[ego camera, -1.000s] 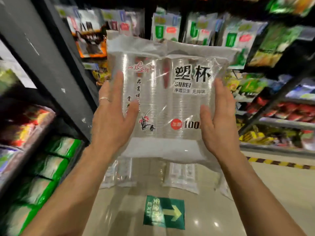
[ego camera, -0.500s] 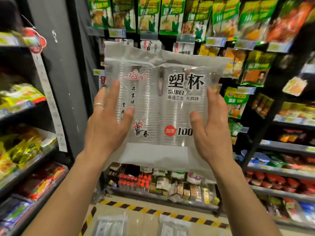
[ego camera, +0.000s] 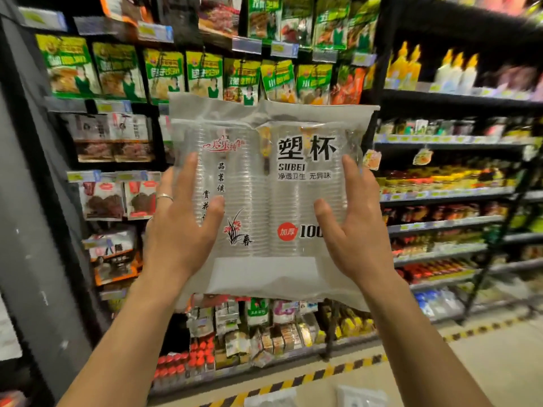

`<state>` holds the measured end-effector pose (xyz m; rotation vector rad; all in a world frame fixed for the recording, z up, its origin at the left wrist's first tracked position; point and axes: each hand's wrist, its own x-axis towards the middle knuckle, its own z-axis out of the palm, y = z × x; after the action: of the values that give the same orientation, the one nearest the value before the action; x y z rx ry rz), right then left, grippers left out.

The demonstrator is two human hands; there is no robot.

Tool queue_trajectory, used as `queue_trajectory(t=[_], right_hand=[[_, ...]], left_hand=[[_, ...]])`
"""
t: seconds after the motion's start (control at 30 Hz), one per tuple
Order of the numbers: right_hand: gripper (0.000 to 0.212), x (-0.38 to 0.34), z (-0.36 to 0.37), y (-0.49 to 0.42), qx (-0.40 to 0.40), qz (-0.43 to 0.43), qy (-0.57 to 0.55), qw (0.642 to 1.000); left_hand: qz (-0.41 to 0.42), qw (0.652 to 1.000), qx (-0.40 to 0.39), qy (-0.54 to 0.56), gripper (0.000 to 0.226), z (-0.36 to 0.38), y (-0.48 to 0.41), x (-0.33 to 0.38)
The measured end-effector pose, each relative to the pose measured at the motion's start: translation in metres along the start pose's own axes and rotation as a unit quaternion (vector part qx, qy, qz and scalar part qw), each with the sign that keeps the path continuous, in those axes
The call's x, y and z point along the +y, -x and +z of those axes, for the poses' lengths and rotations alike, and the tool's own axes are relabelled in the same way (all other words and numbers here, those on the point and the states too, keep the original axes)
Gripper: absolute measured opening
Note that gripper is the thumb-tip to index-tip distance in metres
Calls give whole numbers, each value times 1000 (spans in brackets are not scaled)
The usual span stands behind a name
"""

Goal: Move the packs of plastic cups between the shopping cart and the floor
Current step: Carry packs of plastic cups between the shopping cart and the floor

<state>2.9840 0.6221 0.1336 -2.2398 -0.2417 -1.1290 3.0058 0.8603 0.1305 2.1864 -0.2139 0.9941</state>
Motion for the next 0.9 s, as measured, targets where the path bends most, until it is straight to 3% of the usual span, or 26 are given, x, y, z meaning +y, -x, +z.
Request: queue_trajectory(t=[0.33,0.57,0.9], right_hand=[[72,-7,-119,82,116,94,166,975],[70,-22,-238,155,188,137,285,930],[70,-48,-431,283,258,174,393,865]], left_hand=[[91,976,-117,159,68,38,40,79],[157,933,-204,252,74,51,101,184],[221,865,-267,362,71,39,239,355]])
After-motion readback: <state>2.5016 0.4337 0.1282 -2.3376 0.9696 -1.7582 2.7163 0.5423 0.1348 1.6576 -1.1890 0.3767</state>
